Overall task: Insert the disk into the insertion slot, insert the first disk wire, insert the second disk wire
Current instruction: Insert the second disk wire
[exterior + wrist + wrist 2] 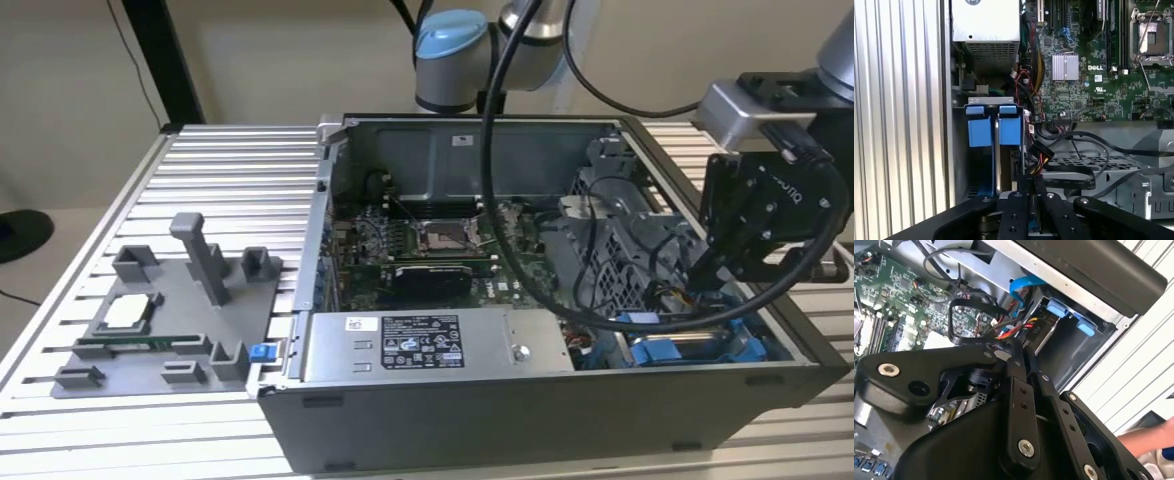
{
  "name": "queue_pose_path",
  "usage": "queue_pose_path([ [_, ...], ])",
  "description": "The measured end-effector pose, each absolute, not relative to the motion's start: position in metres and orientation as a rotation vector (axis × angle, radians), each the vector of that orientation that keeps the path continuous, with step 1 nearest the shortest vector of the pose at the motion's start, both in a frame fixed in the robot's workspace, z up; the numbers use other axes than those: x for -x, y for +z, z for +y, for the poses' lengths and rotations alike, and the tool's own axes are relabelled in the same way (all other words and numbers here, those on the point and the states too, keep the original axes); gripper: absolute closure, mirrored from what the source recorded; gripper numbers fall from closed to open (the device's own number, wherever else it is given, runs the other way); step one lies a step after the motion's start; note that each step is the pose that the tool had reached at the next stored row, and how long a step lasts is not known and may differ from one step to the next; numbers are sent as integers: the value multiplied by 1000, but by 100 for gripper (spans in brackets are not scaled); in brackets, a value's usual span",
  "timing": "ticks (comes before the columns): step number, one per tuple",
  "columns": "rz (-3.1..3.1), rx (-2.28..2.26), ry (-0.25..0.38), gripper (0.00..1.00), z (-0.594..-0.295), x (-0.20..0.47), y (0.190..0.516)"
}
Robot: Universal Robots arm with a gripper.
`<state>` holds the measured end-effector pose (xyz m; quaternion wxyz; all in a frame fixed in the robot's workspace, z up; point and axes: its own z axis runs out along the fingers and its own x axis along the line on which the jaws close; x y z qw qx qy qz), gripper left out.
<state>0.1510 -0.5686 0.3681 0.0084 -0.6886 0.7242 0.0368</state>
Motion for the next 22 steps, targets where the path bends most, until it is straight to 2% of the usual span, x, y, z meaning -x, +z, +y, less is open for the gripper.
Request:
queue_pose_path([
  [12,2247,2139,82,100,-577,-144,362],
  [22,2247,2136,79,100,-577,-143,360],
])
